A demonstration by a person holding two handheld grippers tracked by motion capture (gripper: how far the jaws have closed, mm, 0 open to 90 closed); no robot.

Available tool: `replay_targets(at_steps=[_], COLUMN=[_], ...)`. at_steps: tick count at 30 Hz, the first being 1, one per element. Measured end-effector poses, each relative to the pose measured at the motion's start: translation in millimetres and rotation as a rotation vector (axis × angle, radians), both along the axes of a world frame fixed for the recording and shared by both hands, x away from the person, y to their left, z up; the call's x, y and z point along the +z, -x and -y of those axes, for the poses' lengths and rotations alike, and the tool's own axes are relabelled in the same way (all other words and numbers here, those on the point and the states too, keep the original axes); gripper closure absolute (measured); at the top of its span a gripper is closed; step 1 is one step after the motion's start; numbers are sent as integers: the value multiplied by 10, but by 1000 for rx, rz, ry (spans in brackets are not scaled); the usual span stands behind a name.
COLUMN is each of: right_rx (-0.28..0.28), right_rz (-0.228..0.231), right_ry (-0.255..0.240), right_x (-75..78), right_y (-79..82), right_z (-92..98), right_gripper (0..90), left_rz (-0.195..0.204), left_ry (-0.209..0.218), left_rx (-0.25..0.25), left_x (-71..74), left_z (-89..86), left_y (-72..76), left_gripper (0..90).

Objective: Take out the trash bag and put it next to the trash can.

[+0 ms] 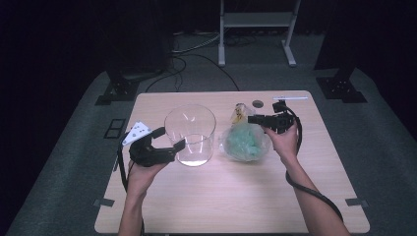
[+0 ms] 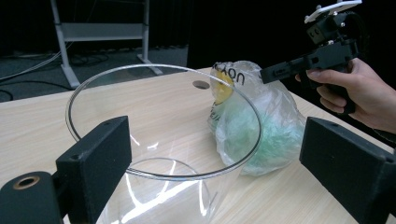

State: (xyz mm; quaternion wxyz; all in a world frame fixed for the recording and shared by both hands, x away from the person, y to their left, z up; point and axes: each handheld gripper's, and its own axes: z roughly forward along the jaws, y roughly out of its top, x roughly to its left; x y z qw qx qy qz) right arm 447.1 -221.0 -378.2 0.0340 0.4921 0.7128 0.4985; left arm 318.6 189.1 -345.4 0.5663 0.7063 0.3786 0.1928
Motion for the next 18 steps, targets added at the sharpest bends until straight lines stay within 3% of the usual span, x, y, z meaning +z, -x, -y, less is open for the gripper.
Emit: replay_targets(at_steps=[7, 18], right_rx=[14, 6], right_rz=[9, 33], right_ry=[-3, -3], right_x=[58, 165], right_y=[2, 33], right_z=[22, 145], right_gripper=[524, 495], left_rz=[2, 2], left_ry=[3, 3], left_rx=[1, -1], left_x=[7, 6], left_z=[-3, 2], left_y=[6, 3], left_gripper=[80, 80])
